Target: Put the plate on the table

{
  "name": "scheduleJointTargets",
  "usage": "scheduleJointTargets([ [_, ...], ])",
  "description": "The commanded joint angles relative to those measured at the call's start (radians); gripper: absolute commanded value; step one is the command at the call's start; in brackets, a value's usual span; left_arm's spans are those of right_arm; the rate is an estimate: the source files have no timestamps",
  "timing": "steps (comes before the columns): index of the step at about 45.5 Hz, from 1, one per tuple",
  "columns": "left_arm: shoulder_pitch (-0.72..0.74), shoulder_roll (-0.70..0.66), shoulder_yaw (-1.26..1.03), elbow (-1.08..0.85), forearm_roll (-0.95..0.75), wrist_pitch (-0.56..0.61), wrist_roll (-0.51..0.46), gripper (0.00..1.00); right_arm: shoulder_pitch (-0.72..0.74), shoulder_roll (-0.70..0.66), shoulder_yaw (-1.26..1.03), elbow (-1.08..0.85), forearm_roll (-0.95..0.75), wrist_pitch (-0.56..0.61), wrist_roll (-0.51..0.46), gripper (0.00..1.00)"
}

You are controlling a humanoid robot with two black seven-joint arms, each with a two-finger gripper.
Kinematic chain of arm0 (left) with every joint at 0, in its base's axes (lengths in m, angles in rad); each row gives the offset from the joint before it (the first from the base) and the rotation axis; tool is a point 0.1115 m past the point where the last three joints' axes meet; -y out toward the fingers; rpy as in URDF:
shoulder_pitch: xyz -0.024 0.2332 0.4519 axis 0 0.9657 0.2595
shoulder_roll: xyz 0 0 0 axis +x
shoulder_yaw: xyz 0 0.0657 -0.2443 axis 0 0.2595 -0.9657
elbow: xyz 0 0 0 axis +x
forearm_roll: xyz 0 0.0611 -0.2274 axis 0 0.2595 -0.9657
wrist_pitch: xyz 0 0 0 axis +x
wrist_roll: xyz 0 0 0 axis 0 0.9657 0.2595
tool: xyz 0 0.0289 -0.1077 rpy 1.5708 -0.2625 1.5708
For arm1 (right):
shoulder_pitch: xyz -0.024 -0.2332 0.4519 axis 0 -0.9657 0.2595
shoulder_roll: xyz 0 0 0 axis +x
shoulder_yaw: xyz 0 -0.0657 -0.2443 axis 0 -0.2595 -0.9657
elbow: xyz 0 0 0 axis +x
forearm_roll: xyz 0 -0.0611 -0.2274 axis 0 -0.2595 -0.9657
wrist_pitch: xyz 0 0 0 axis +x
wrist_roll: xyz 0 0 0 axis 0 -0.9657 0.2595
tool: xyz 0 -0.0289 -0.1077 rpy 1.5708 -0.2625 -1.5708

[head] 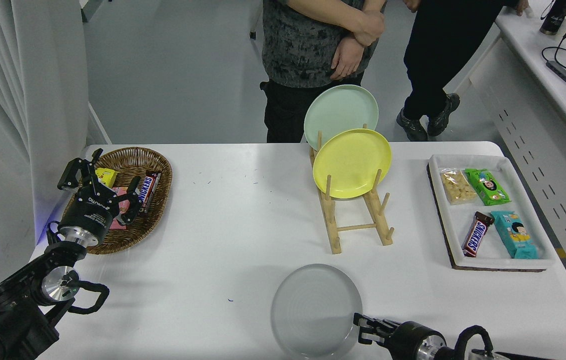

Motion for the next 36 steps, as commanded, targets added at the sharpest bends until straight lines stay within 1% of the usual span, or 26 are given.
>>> scheduleJointTargets([
  [1,0.0,0.0,0.0,0.0,0.0,0.0,0.0,0.98,-0.015,-0.014,0.029,0.021,-0.023,0.01,-0.004,1.0],
  [7,0.0,0.0,0.0,0.0,0.0,0.0,0.0,0.98,-0.01,-0.031,0.05,0.042,-0.074,0.026,-0.004,1.0],
  [9,0.0,0.0,0.0,0.0,0.001,0.0,0.0,0.98,0.005,-0.077,0.052,0.077,-0.13,0.058,-0.004,1.0],
  [10,0.0,0.0,0.0,0.0,0.0,0.0,0.0,0.98,0.095,-0.182,0.05,0.12,-0.202,0.061,-0.004,1.0],
  [11,0.0,0.0,0.0,0.0,0.001,0.0,0.0,0.98,0.123,-0.215,0.047,0.123,-0.235,0.055,-0.004,1.0],
  [13,0.0,0.0,0.0,0.0,0.001,0.0,0.0,0.98,0.16,-0.252,0.04,0.123,-0.287,0.055,-0.006,1.0],
  [15,0.002,0.0,0.0,0.0,0.0,0.0,0.0,0.98,0.209,-0.29,0.026,0.114,-0.391,0.05,-0.006,1.0],
  [16,0.002,0.0,0.0,0.0,0.0,0.0,0.0,0.98,0.222,-0.299,0.021,0.113,-0.417,0.05,-0.006,1.0],
  [19,0.002,0.0,0.0,0.0,0.0,0.002,0.0,0.98,0.319,-0.344,-0.041,0.088,-0.575,0.05,-0.013,1.0],
  [20,0.002,0.0,0.0,0.0,0.0,0.002,0.0,0.98,0.35,-0.345,-0.066,0.074,-0.629,0.05,-0.018,1.0],
  [23,0.002,0.0,0.0,0.0,0.0,0.0,0.0,0.98,0.483,-0.342,-0.175,0.007,-0.88,0.052,-0.026,1.0],
  [30,0.002,0.0,-0.002,0.0,0.0,0.0,0.0,0.98,0.617,-0.333,-0.282,-0.035,-1.025,0.052,-0.024,1.0],
  [36,0.002,0.0,-0.002,0.0,0.0,0.0,0.0,0.98,0.682,-0.318,-0.321,-0.05,-1.141,0.052,-0.022,1.0],
])
